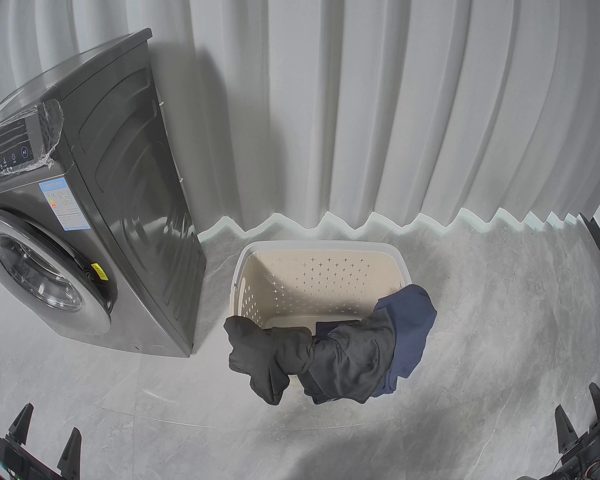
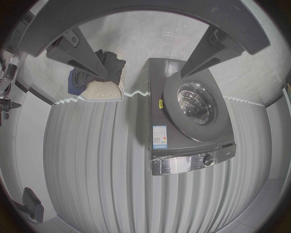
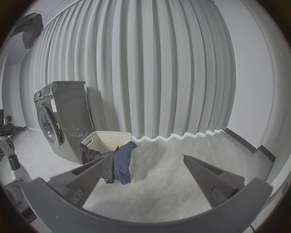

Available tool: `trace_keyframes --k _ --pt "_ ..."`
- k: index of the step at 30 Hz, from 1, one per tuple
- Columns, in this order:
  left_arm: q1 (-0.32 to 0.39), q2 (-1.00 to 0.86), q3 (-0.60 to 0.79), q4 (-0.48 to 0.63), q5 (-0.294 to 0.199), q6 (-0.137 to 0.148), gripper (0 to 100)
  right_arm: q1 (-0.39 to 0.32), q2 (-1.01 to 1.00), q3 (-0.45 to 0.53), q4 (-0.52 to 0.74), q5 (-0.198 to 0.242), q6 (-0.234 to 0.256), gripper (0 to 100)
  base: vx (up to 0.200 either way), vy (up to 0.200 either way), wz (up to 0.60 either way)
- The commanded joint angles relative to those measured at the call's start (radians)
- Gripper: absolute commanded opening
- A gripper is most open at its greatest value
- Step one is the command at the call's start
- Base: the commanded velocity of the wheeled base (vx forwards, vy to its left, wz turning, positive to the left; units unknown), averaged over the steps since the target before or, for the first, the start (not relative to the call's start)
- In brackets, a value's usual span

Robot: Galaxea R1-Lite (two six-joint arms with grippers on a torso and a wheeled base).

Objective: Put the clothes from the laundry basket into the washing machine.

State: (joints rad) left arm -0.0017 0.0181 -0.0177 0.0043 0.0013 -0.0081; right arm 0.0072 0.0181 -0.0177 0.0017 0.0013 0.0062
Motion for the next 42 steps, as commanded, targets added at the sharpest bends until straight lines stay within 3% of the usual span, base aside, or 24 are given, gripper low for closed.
trace_keyframes --k 1,14,20,26,35,42 --pt "0.000 -0.018 0.018 0.000 0.000 -0.001 100 0.000 -0.012 0.016 0.000 0.000 0.000 100 0.000 -0.200 0.00" --pt "0.000 -0.018 0.016 0.000 0.002 -0.001 100 0.000 -0.012 0.016 0.000 0.000 0.000 100 0.000 -0.015 0.00" --pt "0.000 -0.018 0.018 0.000 0.000 -0.001 100 0.000 -0.012 0.016 0.000 0.000 0.000 100 0.200 0.000 0.00" --pt "0.000 -0.018 0.018 0.000 0.003 0.003 100 0.000 -0.012 0.016 0.000 0.000 0.000 100 0.000 0.000 0.00" --pt "0.000 -0.018 0.016 0.000 0.003 0.002 100 0.000 -0.012 0.016 0.000 0.000 0.000 100 0.200 0.000 0.00" --pt "0.000 -0.018 0.018 0.000 0.002 0.000 100 0.000 -0.012 0.016 0.000 0.000 0.000 100 0.029 0.000 0.00"
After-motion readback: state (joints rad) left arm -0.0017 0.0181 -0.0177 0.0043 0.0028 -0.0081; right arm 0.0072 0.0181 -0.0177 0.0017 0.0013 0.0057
